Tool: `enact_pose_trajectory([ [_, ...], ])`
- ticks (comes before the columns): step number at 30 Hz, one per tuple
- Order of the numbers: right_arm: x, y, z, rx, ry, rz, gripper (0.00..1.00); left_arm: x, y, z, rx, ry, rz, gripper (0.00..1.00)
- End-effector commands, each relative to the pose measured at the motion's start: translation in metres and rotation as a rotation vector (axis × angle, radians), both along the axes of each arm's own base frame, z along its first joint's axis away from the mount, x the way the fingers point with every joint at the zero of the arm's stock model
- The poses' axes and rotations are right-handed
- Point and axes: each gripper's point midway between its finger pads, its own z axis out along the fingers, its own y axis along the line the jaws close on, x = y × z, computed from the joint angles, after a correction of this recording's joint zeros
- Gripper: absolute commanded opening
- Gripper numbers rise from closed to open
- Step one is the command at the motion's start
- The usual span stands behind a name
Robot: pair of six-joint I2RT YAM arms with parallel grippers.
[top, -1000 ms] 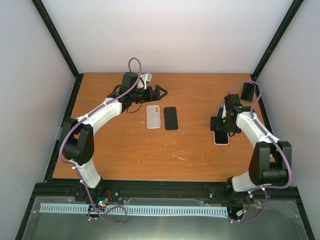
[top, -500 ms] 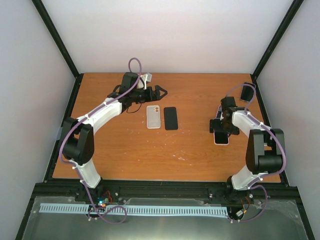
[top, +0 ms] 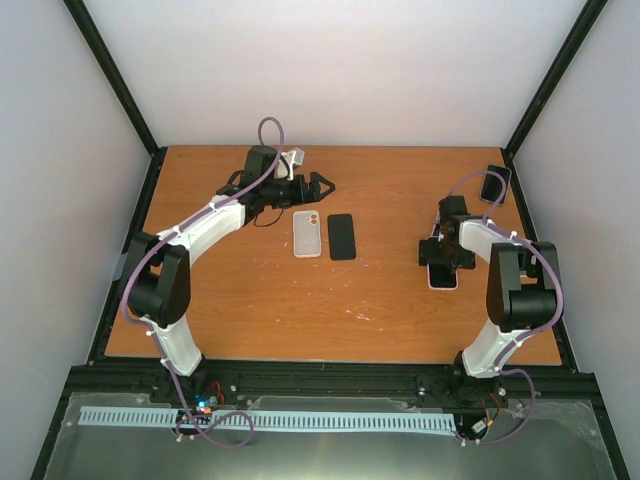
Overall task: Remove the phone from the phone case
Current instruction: Pick up the phone at the center of the board.
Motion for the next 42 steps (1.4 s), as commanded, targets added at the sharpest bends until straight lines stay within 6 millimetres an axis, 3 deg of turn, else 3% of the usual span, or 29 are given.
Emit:
enact_pose_trajectory([
  [1,0.001,-0.010,-0.011,-0.025,0.007,-0.018,0.94,0.007,0.000,0.004,-0.022,-0.007,0.003,1.00],
  [8,-0.005,-0.013,-0.010,-0.020,0.013,-0.033,0.81,0.008,0.003,0.005,-0.020,-0.006,0.016,1.00],
  [13,-0.002,-0.011,0.009,-0.005,-0.034,-0.037,0.71,0.008,0.004,0.008,-0.019,-0.013,0.019,1.00],
  [18,0.005,-0.001,0.049,0.059,-0.136,-0.029,0.63,0.005,0.006,0.006,-0.018,-0.021,0.021,1.00],
  [25,0.029,0.025,0.134,0.221,-0.373,0.003,0.60,-0.003,0.000,0.012,-0.045,-0.040,-0.030,1.00],
  [31,0.048,0.042,0.194,0.350,-0.541,-0.001,0.60,-0.017,-0.005,0.023,-0.095,-0.086,-0.090,1.00],
  [37,0.065,0.066,0.235,0.541,-0.614,-0.024,0.60,-0.037,-0.019,0.036,-0.135,-0.135,-0.167,0.99],
  [42,0.078,0.088,0.250,0.642,-0.622,-0.050,0.59,-0.053,-0.041,0.047,-0.172,-0.163,-0.284,0.94],
])
